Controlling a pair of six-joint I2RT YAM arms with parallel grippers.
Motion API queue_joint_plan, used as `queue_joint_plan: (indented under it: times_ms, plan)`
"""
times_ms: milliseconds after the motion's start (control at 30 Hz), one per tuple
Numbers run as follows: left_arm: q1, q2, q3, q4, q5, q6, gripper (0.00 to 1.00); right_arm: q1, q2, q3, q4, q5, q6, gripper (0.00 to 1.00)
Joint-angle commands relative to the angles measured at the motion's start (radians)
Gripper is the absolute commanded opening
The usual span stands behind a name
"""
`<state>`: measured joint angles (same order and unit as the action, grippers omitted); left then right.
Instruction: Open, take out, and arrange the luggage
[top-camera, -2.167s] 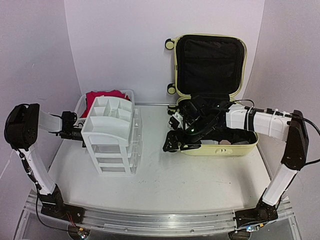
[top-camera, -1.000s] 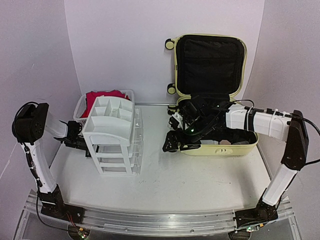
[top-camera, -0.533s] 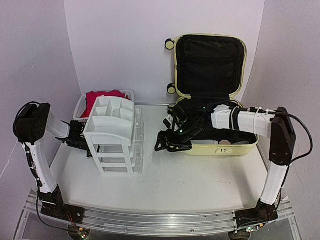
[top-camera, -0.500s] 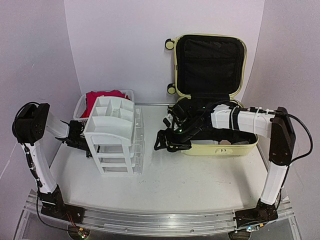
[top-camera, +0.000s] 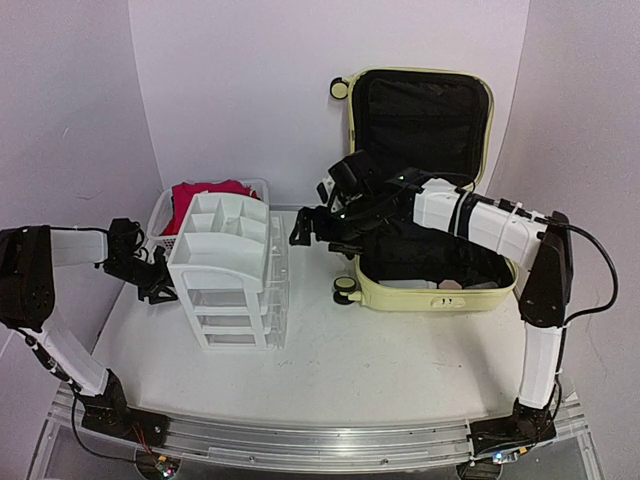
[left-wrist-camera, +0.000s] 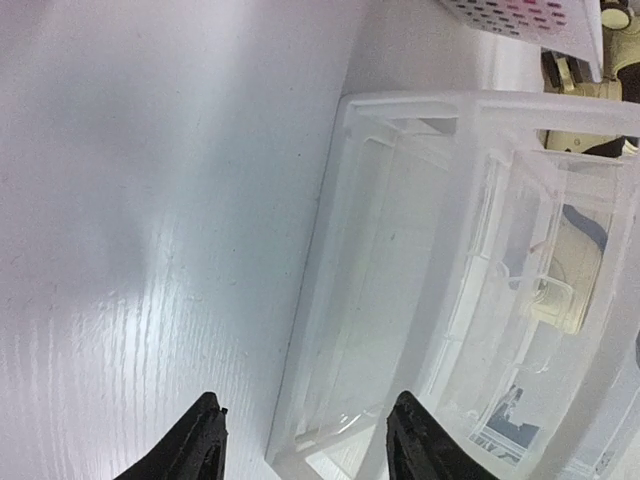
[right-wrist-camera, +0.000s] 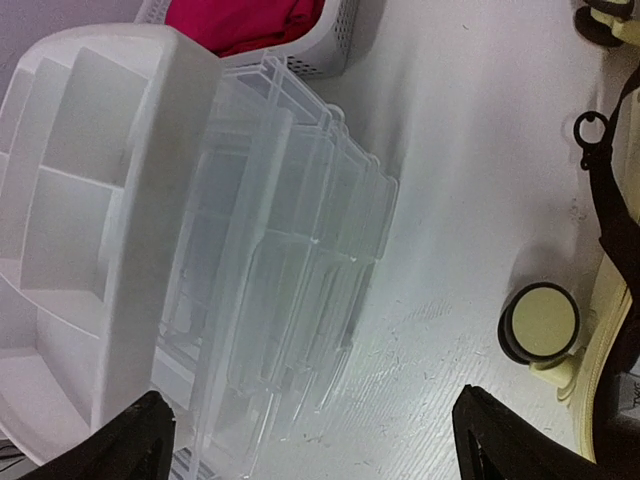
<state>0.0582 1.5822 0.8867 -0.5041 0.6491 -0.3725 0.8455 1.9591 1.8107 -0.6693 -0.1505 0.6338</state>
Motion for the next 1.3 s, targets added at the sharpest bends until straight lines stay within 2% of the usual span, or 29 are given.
queue_joint_plan:
  times_ms: [0, 100, 233, 333, 467, 567, 667, 733, 800, 933, 1033, 1100, 1267]
  plan:
    - [-0.001, -0.143, 0.074, -0.143, -0.145, 0.066, 0.58, 0.046, 0.089, 0.159, -0.083, 0.083, -0.046, 0.98]
    - [0.0, -0.239, 0.101, -0.182, -0.19, 0.063, 0.61, 0.069, 0.156, 0.251, -0.177, 0.142, -0.068, 0.98]
    - [0.0, -0.355, 0.184, -0.246, -0.269, 0.04, 0.63, 0.118, 0.187, 0.295, -0.249, 0.337, -0.117, 0.98]
    - [-0.001, -0.432, 0.245, -0.26, -0.287, 0.026, 0.65, 0.128, 0.214, 0.341, -0.314, 0.406, -0.136, 0.98]
    - [-0.018, -0.468, 0.33, -0.263, -0.229, 0.026, 0.66, 0.135, 0.214, 0.361, -0.407, 0.535, -0.158, 0.98]
    - [-0.05, -0.444, 0.386, -0.265, -0.111, 0.021, 0.69, 0.141, 0.186, 0.34, -0.44, 0.612, -0.171, 0.98]
    - [-0.145, -0.399, 0.454, -0.274, -0.054, 0.035, 0.73, 0.149, 0.176, 0.338, -0.448, 0.642, -0.182, 0.98]
    - [-0.247, -0.37, 0.491, -0.297, -0.111, 0.049, 0.74, 0.155, 0.184, 0.361, -0.482, 0.689, -0.191, 0.98]
    - [-0.3, -0.342, 0.518, -0.323, -0.17, 0.061, 0.76, 0.155, 0.186, 0.375, -0.495, 0.71, -0.198, 0.98]
    - [-0.364, -0.279, 0.565, -0.414, -0.276, 0.102, 0.78, 0.155, 0.197, 0.398, -0.474, 0.615, -0.21, 0.98]
    - [-0.38, -0.242, 0.575, -0.511, -0.375, 0.125, 0.7, 0.156, 0.212, 0.412, -0.47, 0.586, -0.214, 0.98]
    - [-0.381, -0.259, 0.548, -0.517, -0.414, 0.118, 0.67, 0.156, 0.219, 0.417, -0.469, 0.587, -0.219, 0.98]
    - [-0.382, -0.224, 0.542, -0.561, -0.548, 0.143, 0.56, 0.155, 0.198, 0.373, -0.473, 0.663, -0.218, 0.98]
